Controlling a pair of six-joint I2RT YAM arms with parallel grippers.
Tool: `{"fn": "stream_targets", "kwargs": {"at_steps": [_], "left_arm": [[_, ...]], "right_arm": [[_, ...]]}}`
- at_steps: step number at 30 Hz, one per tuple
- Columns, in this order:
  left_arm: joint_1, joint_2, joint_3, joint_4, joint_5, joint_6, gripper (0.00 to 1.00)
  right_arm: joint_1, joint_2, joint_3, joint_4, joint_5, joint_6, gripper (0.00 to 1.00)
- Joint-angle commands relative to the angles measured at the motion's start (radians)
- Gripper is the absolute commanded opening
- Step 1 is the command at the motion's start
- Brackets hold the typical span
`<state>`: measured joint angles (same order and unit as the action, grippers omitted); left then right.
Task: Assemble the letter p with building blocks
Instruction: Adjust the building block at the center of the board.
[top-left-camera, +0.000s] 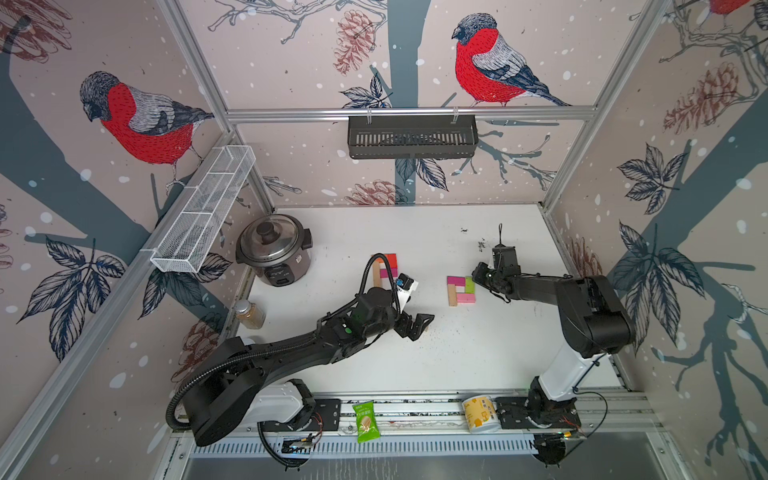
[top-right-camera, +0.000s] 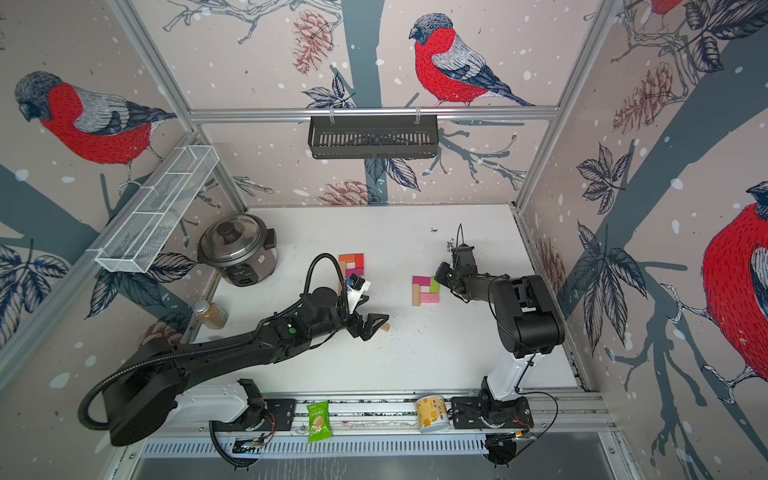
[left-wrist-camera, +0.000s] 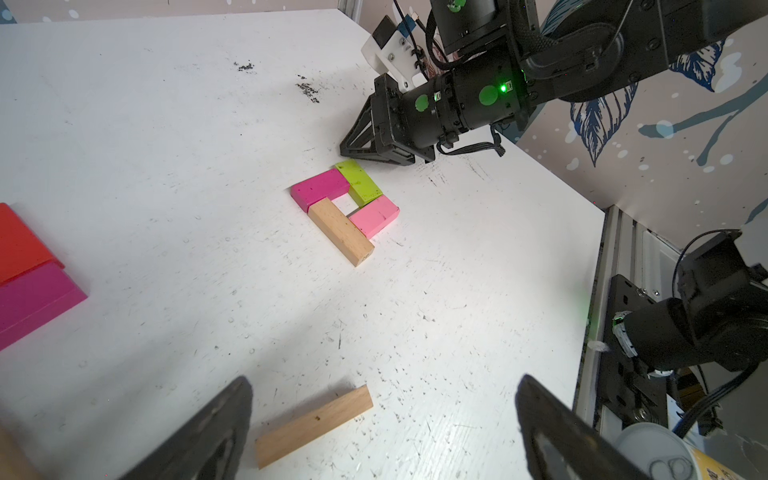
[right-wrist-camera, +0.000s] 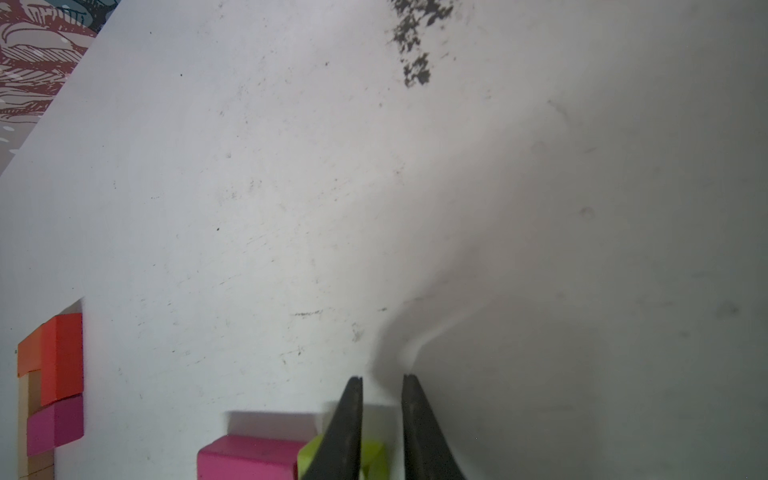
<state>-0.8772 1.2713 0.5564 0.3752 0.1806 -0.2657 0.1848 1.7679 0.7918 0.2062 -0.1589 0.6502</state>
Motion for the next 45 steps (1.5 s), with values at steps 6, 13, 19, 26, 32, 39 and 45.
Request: {"fn": "stream_targets", "kwargs": {"at_steps": [6, 13, 19, 26, 32, 39, 45], "left_arm": [[-0.002, -0.003, 0.007, 0.023, 0.006, -0.001, 0.97], [-0.002, 0.0, 0.008, 0.022, 0.01, -0.001, 0.97], [-0.001, 0.001, 0.01, 0.023, 0.015, -0.002, 0.97], [-0.002, 0.011, 0.012, 0.023, 0.02, -0.002, 0.97], [-0.002, 0.014, 0.014, 0.021, 0.025, -0.002, 0.97], [-0.002, 0.01, 0.015, 0.019, 0.03, -0.001, 0.97], [-0.002, 0.002, 0.014, 0.018, 0.028, -0.001, 0.97]], "right_arm": [[0.005, 0.027, -0.008, -0.17, -0.021, -0.006, 0.21], [0.006, 0.035, -0.01, -0.159, -0.045, 0.001, 0.22], [0.005, 0.029, -0.016, -0.153, -0.061, 0.006, 0.22], [0.008, 0.02, -0.022, -0.148, -0.076, 0.013, 0.23], [0.009, 0.022, -0.022, -0.146, -0.077, 0.012, 0.23], [0.011, 0.034, -0.017, -0.145, -0.08, 0.011, 0.24], [0.008, 0.033, -0.014, -0.148, -0.062, 0.012, 0.24]]}}
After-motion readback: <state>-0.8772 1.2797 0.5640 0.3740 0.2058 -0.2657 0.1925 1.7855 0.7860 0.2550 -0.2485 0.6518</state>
